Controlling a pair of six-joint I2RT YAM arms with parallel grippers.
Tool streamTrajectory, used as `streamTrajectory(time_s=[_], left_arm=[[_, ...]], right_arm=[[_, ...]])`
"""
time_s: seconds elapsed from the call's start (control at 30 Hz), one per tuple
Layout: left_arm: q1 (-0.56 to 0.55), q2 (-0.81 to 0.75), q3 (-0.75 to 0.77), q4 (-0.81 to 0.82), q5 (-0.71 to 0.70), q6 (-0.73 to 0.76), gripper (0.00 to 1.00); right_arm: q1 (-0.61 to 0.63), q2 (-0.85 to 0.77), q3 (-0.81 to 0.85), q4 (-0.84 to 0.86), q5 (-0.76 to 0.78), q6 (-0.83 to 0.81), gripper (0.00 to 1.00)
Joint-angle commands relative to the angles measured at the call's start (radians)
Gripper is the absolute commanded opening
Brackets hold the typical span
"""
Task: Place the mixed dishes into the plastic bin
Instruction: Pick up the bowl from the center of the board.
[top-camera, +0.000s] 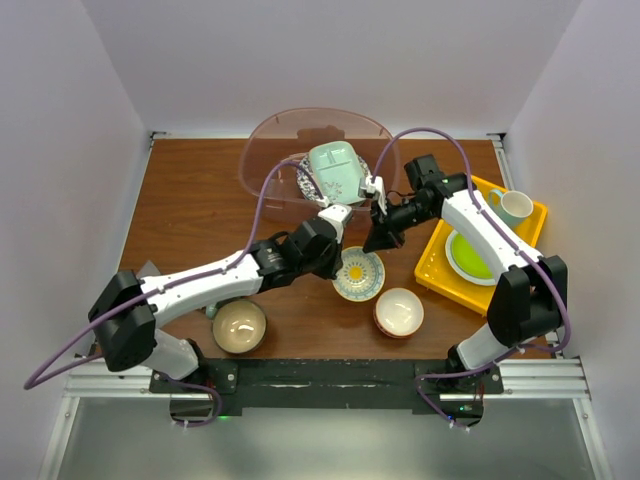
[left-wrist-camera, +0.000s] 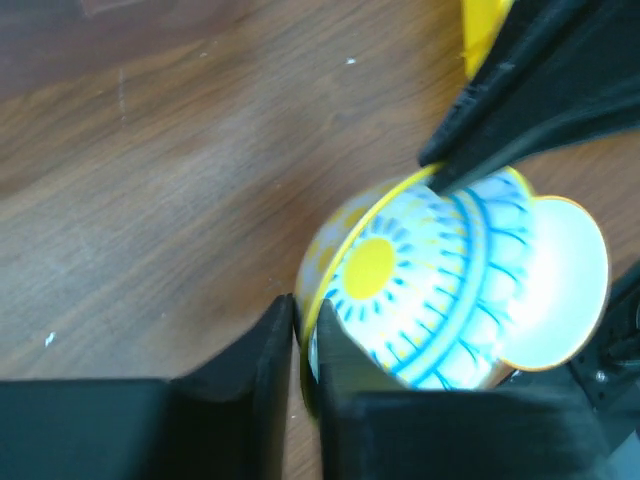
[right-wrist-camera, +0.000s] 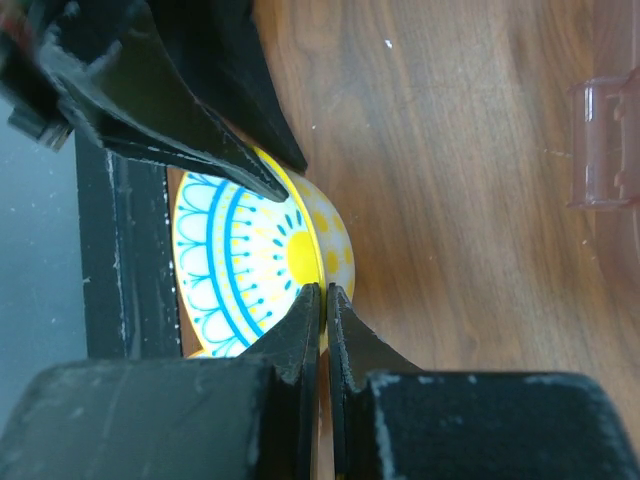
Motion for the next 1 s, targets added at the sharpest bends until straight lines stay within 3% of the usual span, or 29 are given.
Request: streamTrajectory(time_s=[0.0,0.27,0.37,0.43,0.53,0.77,0.97], left_arm=[[-0.014,0.004,0.056,-0.043,-0.066,0.039,0.01],[-0.015,-0.078,0.022,-0.017,-0.102,0.054,0.0],[-0.014,-0.118,0.001,0.004,-0.108,0.063,0.0],[-0.014,-0.143,-0.013,0.015,-0.111,0.068,0.0],[-0.014,-0.17,-0.025,0.026,-0.113,0.074,0.0],[-0.012,-0.213,-0.035,0.031,-0.113,0.092,0.0],[-0.011,-0.255,-0.044,0.023,-0.114,0.114,0.0]], right_arm=[[-0.006,-0.011,0.002,0.001,-0.073,-0.001,0.0],[-0.006,-0.014,0.002,-0.04,-0.096,-0.058,0.01],[-0.007,-0.021,0.001,-0.057,-0.106,-0.084,0.18],[-0.007,-0.034,0.001,-0.079,-0.116,-0.116,0.37],[-0.012,-0.061,-0.007,-0.092,-0.121,-0.145,0.55],[-0.036,-0.129,-0.036,-0.089,-0.119,-0.179,0.78],[-0.102,-0.173,-0.059,-0.077,-0.145,-0.191,0.86]])
